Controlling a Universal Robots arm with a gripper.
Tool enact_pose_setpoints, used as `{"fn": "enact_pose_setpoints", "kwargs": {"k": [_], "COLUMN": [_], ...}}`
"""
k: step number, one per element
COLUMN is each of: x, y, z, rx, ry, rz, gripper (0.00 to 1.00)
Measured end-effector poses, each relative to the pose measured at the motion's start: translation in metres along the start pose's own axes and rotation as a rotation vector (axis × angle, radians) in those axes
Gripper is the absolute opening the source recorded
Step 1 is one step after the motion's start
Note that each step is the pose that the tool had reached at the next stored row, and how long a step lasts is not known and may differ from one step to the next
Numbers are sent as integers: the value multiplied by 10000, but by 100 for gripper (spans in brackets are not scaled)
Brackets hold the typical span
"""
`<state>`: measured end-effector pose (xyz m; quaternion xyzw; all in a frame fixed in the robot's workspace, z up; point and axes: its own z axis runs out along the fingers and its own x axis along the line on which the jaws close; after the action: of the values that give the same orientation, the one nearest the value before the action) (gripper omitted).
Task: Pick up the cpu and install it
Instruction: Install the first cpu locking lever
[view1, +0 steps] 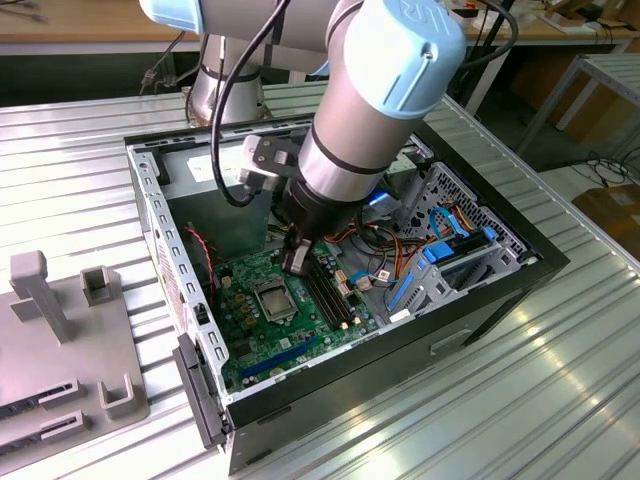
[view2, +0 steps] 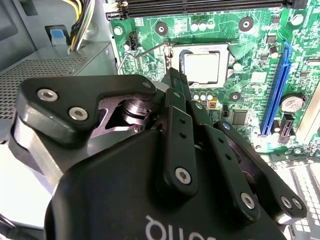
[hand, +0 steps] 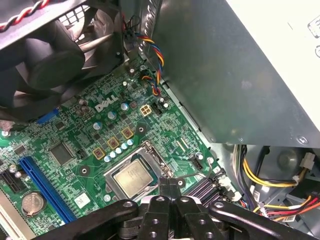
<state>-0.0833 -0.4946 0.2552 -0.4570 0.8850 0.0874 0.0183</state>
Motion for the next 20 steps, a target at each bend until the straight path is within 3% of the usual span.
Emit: {"fn": "enact_pose_setpoints", "kwargs": {"k": [6,8,9,18,19,20], "x": [-14,-111,-152,-300,-433,-444], "y": [-17,-120,-142,-71,21,26], "z": [-1,-4,-2,26,54,61], "rx": [-13,-51,-54,-53,-53,-62], "ry": [10,37,38,37,39,28], "rz": [3,11,11,9,9,6], "gripper": [11,11,11,11,11,11]}}
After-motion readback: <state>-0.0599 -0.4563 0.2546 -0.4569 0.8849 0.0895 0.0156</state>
